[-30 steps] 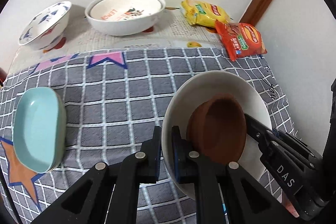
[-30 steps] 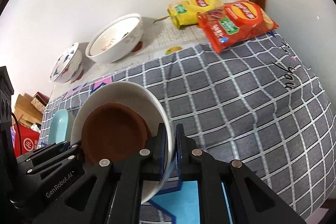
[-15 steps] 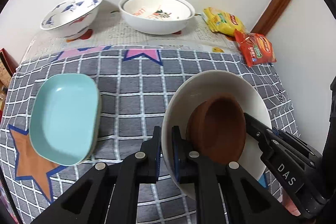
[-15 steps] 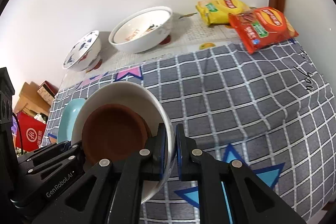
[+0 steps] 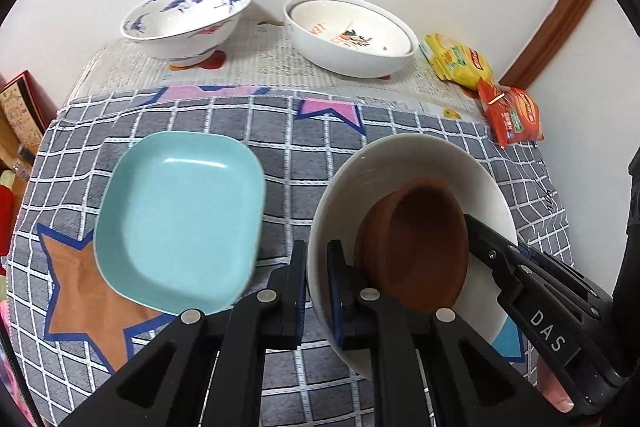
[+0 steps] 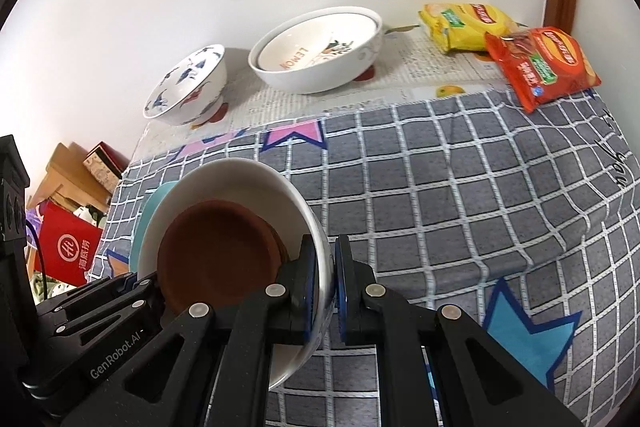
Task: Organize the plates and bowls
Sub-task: 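Lift the white bowl with the left gripper and carry it toward the teal plates, then lower the white bowl onto the teal plate stack and open the left gripper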
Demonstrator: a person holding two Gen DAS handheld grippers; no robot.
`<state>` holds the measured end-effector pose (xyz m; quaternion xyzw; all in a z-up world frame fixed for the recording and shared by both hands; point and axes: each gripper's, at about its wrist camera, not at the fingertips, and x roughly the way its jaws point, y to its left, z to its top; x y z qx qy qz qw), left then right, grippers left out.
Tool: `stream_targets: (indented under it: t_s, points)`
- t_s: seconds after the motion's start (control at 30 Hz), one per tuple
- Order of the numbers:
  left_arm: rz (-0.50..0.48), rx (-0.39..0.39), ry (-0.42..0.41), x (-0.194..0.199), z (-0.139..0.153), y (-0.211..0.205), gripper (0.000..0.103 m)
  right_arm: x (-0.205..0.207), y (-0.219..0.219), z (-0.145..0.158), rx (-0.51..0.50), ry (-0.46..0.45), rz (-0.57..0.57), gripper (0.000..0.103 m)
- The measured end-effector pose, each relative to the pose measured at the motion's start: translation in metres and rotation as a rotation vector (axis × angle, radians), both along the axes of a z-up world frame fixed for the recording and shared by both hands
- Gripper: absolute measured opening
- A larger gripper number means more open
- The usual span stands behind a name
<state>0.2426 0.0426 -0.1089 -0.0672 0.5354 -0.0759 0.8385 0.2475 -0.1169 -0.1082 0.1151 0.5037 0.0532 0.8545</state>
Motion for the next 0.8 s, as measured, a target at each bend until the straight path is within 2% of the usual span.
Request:
stream_targets:
  t_s: [0.8]
  points:
    - [0.111,-0.012,-0.002,0.009,-0.002,0.08,0.01,0.022,0.077,-0.006,0.007,0.003,0.106,0.009]
